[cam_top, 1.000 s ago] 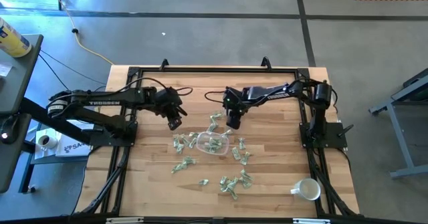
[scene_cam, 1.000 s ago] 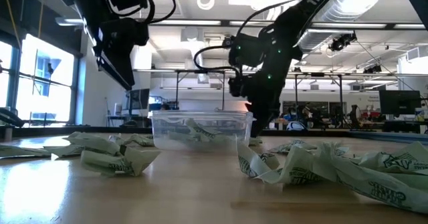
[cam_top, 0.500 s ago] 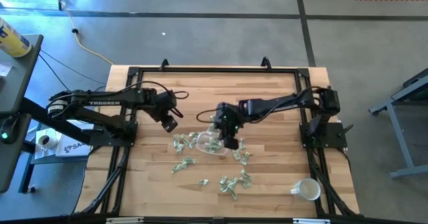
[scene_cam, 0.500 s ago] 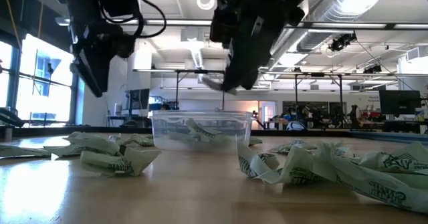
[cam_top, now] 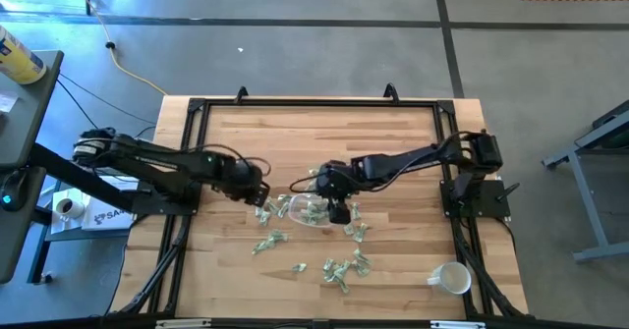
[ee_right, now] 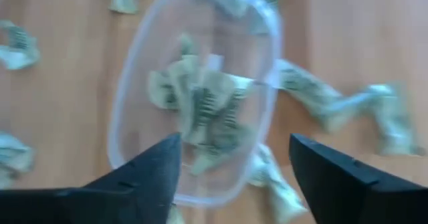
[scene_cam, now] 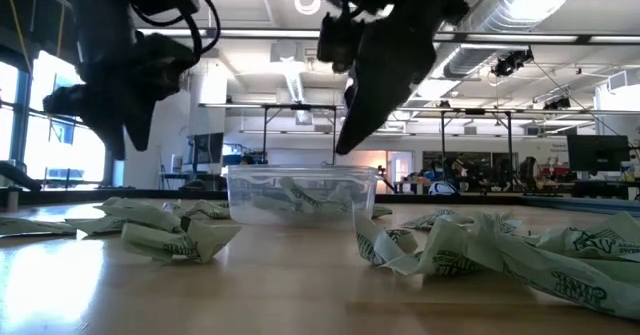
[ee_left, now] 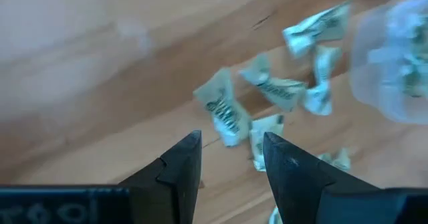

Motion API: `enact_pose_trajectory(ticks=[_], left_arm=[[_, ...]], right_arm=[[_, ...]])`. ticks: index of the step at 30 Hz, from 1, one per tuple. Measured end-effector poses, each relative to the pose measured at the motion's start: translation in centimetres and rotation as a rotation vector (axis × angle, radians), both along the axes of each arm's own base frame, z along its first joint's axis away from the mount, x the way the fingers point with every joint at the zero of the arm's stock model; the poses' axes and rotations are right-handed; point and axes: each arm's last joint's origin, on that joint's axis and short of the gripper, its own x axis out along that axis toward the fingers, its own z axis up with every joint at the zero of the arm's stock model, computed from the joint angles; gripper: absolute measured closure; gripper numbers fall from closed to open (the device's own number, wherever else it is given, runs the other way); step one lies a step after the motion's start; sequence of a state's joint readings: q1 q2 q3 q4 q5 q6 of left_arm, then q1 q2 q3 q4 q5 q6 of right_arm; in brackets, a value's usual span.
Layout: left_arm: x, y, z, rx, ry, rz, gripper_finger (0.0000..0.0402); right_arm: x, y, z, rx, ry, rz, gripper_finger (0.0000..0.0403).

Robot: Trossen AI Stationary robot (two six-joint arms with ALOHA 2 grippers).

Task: Pick and place Stevia / Truvia into bins
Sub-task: Put the green stevia packet into the transparent bin

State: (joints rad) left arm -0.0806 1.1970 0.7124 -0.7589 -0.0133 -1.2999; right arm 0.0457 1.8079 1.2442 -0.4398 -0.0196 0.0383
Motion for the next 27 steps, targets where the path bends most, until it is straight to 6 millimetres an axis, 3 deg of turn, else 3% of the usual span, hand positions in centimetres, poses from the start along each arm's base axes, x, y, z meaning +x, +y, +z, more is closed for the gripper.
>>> enact_pose_trajectory(ticks=[8,12,19,23,27], left_arm=[[2.0,-3.0,-3.0,-0.012,0.071,0.121,0.0208],[3.2,-3.4,-4.3,0.032,0.103,0.152,0.0208],[3.7,-3.4,-6.3,0.099,0.209,0.152,0.0212],[3.7,-3.2,-6.4,0.123,0.226,0.11,0.0257],[3.7,-2.0,-6.3,0.159,0.237,0.079,0.0346]], right_arm=[[-1.2,-0.2,1.2,-0.166,0.029,-0.102,0.0094],[-1.5,-0.5,1.0,-0.18,0.072,-0.112,0.0094],[-1.8,-0.5,0.9,-0.191,0.102,-0.109,0.0094],[-1.9,-0.2,1.2,-0.201,0.092,-0.098,0.0094],[-2.5,-0.2,2.9,-0.259,0.037,-0.112,0.0099]])
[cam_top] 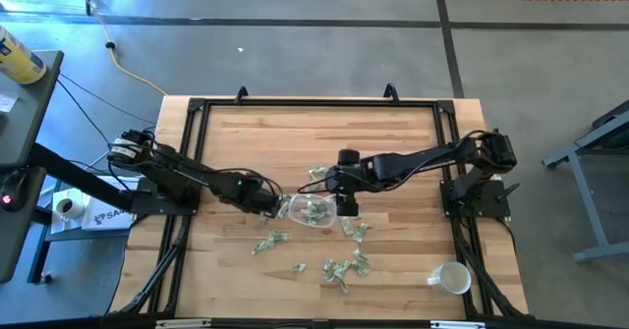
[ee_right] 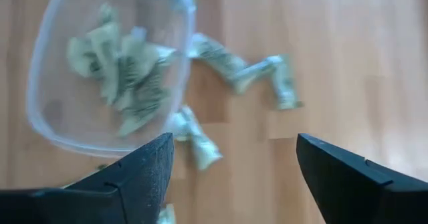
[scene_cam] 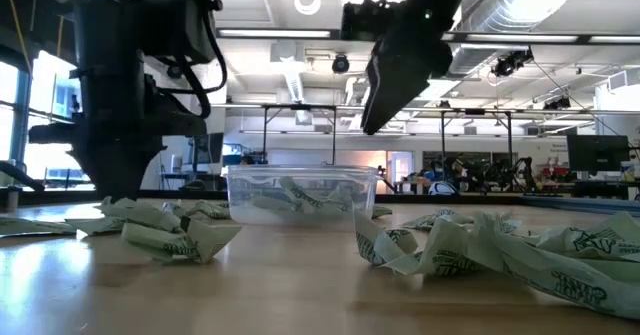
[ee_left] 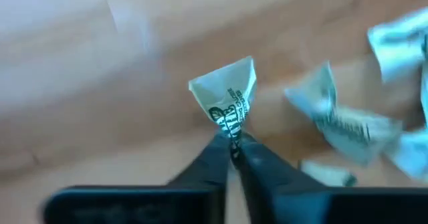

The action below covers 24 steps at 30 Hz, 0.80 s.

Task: Pick and place Stevia / Truvia into bins
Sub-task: Put the green stevia packet into the transparent bin

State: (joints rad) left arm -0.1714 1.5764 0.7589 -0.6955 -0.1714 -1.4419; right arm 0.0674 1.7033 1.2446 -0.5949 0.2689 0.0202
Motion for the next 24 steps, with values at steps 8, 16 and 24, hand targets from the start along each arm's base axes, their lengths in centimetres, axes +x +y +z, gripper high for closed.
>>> enact_pose_trajectory(ticks=[8,16,24], left_arm=[[3.4,3.3,3.1,0.111,-0.091,-0.283,0.0355],[9.5,1.5,9.0,0.194,-0.36,-0.905,0.0376],[11.7,1.0,3.6,-0.137,-0.307,-0.997,0.0325]], right_arm=[[-3.3,-1.6,4.7,-0.115,-0.082,-0.152,0.0117],[-6.9,-2.9,5.8,-0.142,0.054,-0.317,0.0119],[-7.7,-1.8,2.7,0.087,0.187,-0.199,0.0119]])
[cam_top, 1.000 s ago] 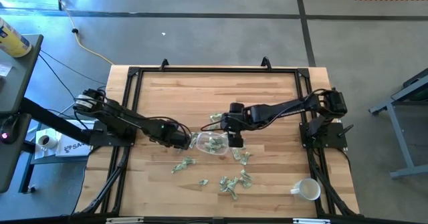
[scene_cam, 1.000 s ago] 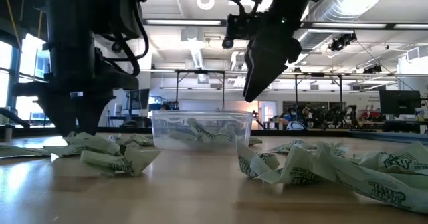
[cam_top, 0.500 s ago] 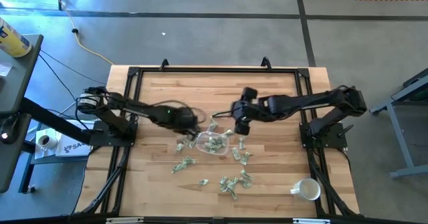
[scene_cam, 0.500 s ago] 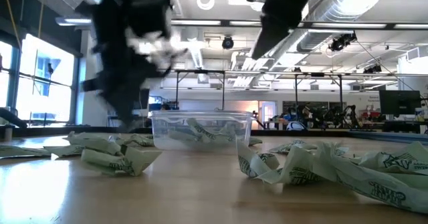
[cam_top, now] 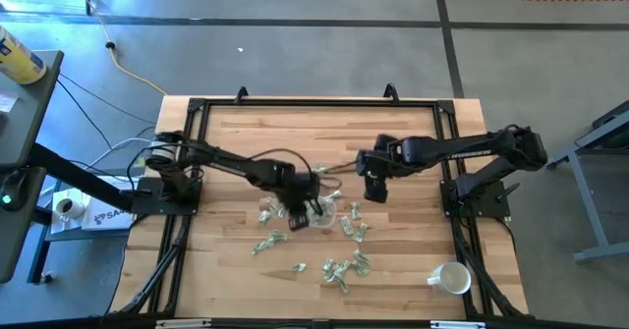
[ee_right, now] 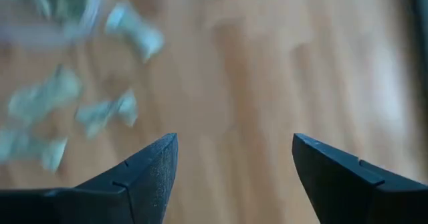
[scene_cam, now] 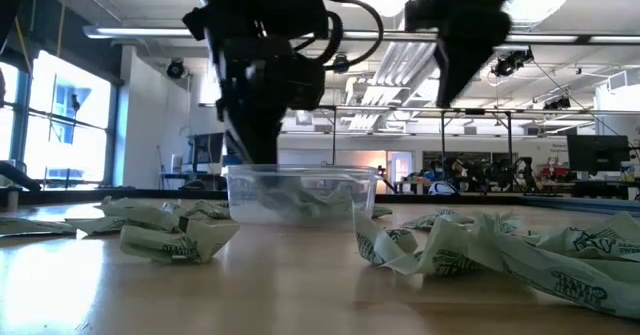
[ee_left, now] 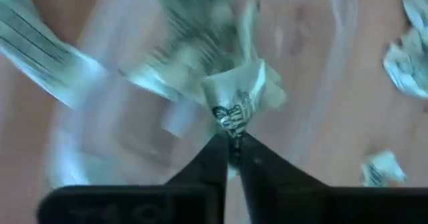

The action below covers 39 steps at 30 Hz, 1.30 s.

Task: Pick and place Stevia / Truvia into bins
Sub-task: Put the green stevia packet into the transparent bin

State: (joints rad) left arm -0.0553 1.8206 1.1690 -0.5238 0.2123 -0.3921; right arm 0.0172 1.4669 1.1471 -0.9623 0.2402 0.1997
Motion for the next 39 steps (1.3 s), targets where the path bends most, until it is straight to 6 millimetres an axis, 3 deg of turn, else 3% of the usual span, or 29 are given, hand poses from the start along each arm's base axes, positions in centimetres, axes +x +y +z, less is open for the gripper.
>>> enact_pose_trajectory(ticks=[4,8,11,14,20,27,32,39], left_arm=[[-0.4,-0.8,0.5,0.019,0.042,0.047,0.0263],[-0.9,-1.3,4.0,0.052,0.018,0.059,0.0205],[-1.7,-1.4,6.0,0.104,0.046,0.067,0.0176],[-2.7,-1.2,8.4,0.158,0.039,0.1,0.0162],[-5.7,-1.2,11.3,0.186,0.053,0.094,0.0171],[-8.1,-1.1,13.7,0.202,0.013,0.186,0.0205],[-8.5,-1.1,14.3,0.192,-0.014,0.223,0.0225],[-8.5,-1.1,14.3,0.188,-0.018,0.231,0.0242]], right_arm=[[-1.6,2.4,-3.4,0.032,0.086,0.16,0.0119],[-2.4,4.7,-6.4,0.005,0.06,0.373,0.0119],[-1.8,5.7,-7.5,-0.012,-0.04,0.457,0.0119],[-0.4,5.4,-7.8,0.0,-0.111,0.434,0.0119],[1.7,5.4,-9.7,0.004,-0.057,0.701,0.0119],[2.5,5.3,-11.4,-0.062,0.024,0.837,0.0122],[2.6,4.6,-11.6,-0.029,0.02,0.94,0.0143],[2.9,2.4,-11.6,0.033,-0.006,0.929,0.0193]])
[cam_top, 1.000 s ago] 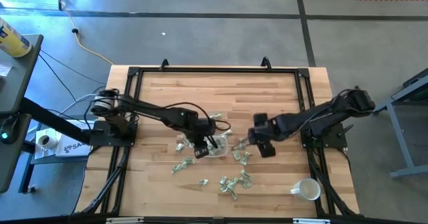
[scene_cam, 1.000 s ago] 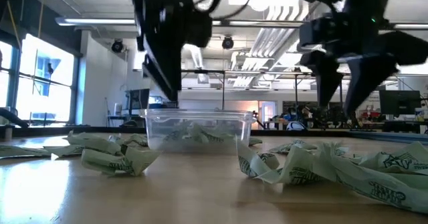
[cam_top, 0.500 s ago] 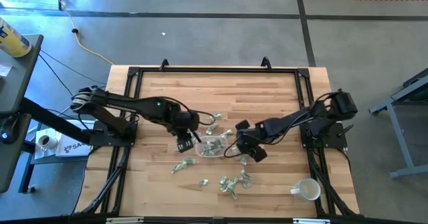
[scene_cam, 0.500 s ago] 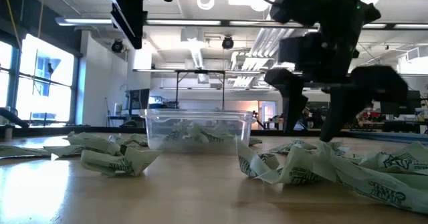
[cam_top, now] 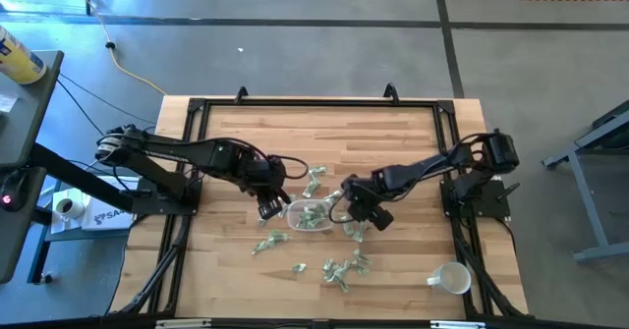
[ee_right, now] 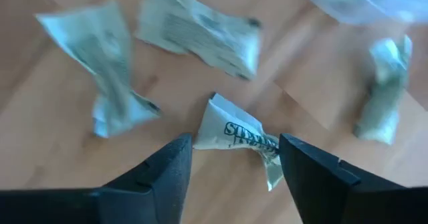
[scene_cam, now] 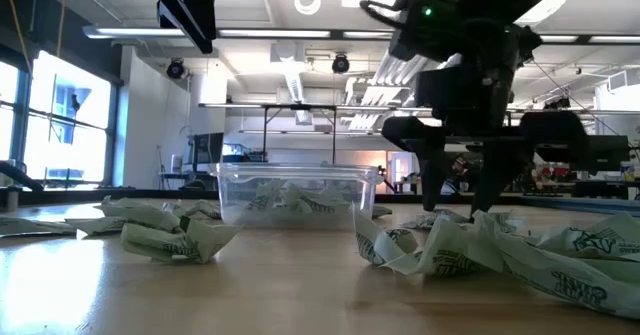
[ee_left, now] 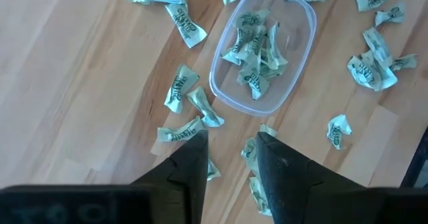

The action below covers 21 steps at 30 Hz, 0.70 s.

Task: Pick and place Stevia / Truvia into bins
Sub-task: Put the green stevia packet into the transparent bin

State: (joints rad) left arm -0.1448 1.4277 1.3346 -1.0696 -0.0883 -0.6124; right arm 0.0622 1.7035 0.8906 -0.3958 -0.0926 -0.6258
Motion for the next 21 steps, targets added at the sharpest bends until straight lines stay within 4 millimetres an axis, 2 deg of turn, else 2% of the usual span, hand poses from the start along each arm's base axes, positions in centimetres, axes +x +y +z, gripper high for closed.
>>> enact_pose_trajectory(ticks=[8,12,16,21], left_arm=[[0.0,0.0,0.0,-0.004,-0.007,0.026,0.0245],[0.0,0.0,0.0,-0.011,-0.008,0.047,0.0245],[0.0,0.0,0.0,-0.009,-0.008,0.045,0.0245],[0.1,0.1,0.0,0.023,-0.01,0.033,0.0245]], right_arm=[[0.4,-1.3,-0.8,0.024,0.002,0.024,0.0203],[0.1,-1.7,-1.5,0.064,0.08,-0.084,0.0223],[-0.4,-2.1,-1.3,0.091,0.129,-0.207,0.0283],[-0.6,-2.3,-0.5,0.09,0.122,-0.321,0.0386]])
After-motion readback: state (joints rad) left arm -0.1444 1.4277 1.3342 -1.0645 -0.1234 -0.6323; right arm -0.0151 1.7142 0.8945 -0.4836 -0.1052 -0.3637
